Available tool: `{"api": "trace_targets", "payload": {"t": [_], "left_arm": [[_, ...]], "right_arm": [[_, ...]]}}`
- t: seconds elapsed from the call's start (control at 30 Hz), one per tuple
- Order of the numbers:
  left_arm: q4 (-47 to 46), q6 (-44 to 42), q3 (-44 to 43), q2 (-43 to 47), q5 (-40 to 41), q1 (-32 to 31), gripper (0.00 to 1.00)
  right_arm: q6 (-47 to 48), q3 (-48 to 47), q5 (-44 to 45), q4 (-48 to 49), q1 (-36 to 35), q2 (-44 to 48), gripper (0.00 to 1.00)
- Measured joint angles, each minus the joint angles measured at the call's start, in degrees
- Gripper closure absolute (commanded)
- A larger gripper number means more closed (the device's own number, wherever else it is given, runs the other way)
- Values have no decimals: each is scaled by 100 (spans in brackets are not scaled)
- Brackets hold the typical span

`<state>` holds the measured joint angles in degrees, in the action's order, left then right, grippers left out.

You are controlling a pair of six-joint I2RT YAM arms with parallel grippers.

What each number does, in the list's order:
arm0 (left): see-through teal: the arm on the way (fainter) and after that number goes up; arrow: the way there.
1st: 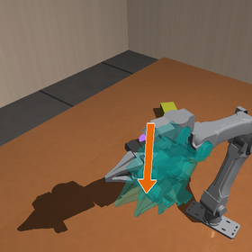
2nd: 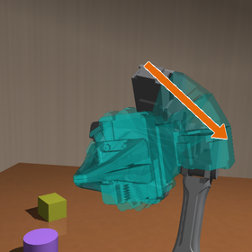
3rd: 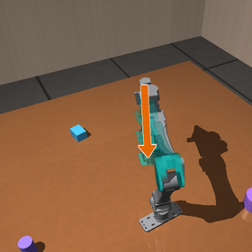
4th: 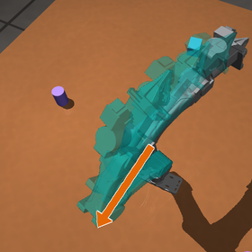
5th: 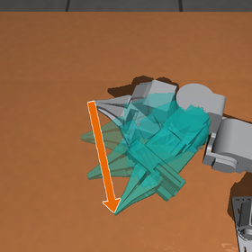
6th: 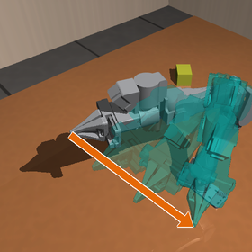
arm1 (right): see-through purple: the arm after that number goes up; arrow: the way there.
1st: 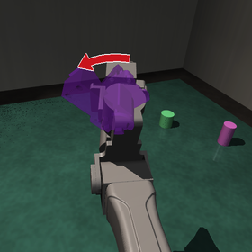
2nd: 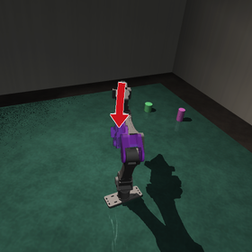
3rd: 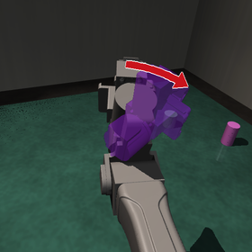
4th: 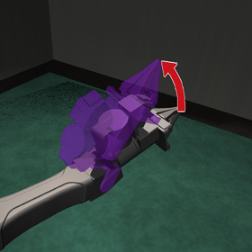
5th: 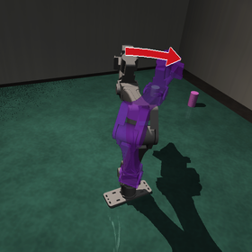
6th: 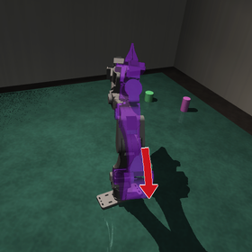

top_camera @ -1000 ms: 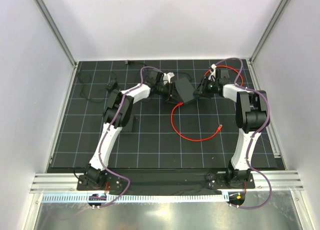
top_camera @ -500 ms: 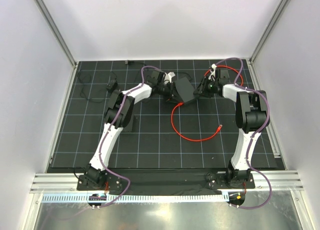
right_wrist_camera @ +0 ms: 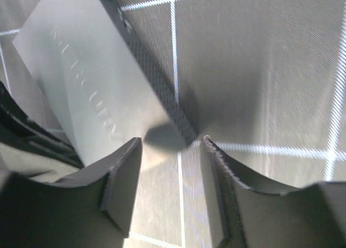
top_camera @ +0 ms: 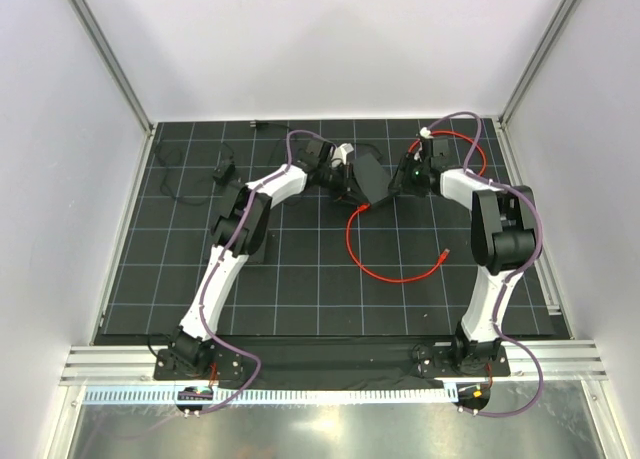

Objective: Pull the plug from the switch port

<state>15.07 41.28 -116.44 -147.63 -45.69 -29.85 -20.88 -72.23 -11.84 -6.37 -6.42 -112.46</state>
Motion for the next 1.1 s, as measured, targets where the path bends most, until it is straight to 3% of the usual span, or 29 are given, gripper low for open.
{"api": "trace_targets", "payload": {"t": [0.27,0.67,1.1], "left_arm": [[68,-39,-76,-26,46,-26,100],[173,-122,-136,-26,90,-39,100],[481,-310,-334,-63,181,-59,100]], "right_arm": [[442,55,319,-442,-258,750,44],[798,-57,-516,-1029,-525,376,60],[435,-63,-63,-1176,-1069,369,67]]}}
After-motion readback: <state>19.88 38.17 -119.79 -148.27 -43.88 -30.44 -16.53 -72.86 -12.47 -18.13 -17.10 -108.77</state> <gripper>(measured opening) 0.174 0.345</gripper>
